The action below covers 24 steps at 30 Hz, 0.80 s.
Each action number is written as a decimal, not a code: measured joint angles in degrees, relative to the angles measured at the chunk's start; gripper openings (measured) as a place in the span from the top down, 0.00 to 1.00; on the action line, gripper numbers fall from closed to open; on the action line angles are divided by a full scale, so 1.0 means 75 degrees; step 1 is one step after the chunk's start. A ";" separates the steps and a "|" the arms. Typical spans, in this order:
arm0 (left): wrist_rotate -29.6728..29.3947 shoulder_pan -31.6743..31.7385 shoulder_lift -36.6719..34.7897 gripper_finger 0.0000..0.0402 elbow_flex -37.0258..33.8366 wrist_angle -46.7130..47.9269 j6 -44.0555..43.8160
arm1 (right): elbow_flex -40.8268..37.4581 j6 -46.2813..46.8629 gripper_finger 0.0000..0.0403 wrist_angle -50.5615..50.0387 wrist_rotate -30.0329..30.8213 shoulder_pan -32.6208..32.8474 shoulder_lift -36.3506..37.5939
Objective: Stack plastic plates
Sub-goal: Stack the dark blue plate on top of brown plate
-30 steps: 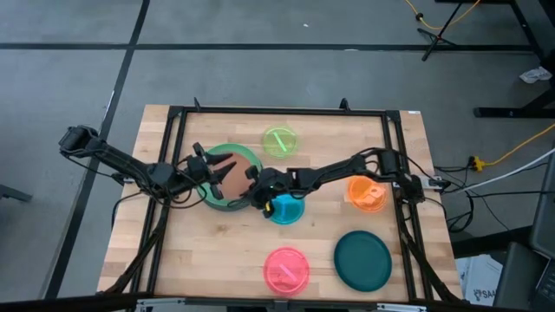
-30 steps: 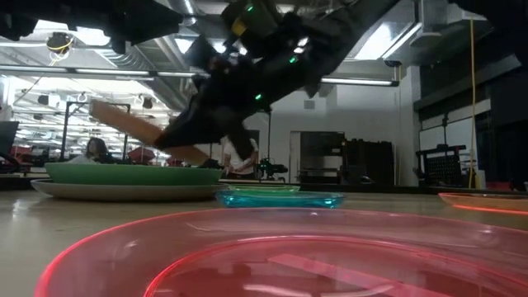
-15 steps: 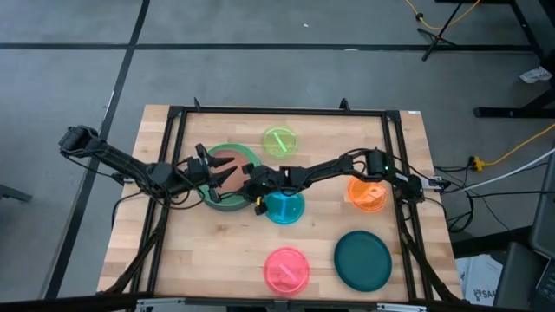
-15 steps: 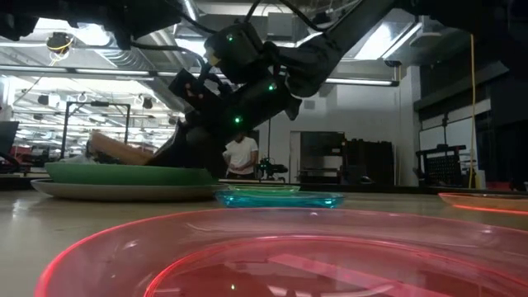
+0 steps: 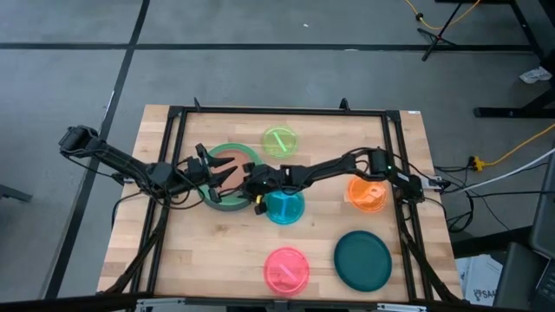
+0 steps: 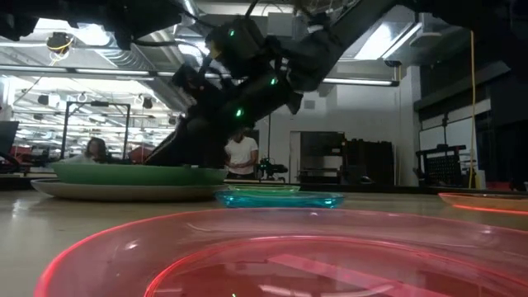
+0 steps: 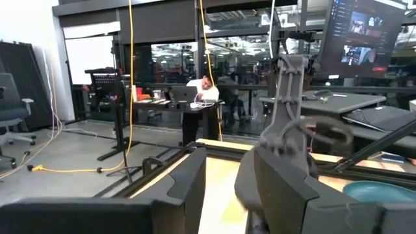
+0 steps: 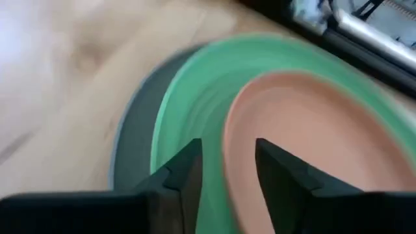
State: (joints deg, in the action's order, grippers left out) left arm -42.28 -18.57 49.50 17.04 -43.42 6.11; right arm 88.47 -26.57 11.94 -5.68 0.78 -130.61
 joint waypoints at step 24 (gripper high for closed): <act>0.0100 -0.0177 0.0006 0.69 -0.0006 0.0127 -0.0033 | -0.4618 0.1622 0.69 -0.2082 0.0620 0.0693 0.5982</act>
State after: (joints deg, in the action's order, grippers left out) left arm -41.52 -19.90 49.54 16.99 -42.46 5.86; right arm 53.83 -14.40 -3.68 -1.03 5.97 -85.75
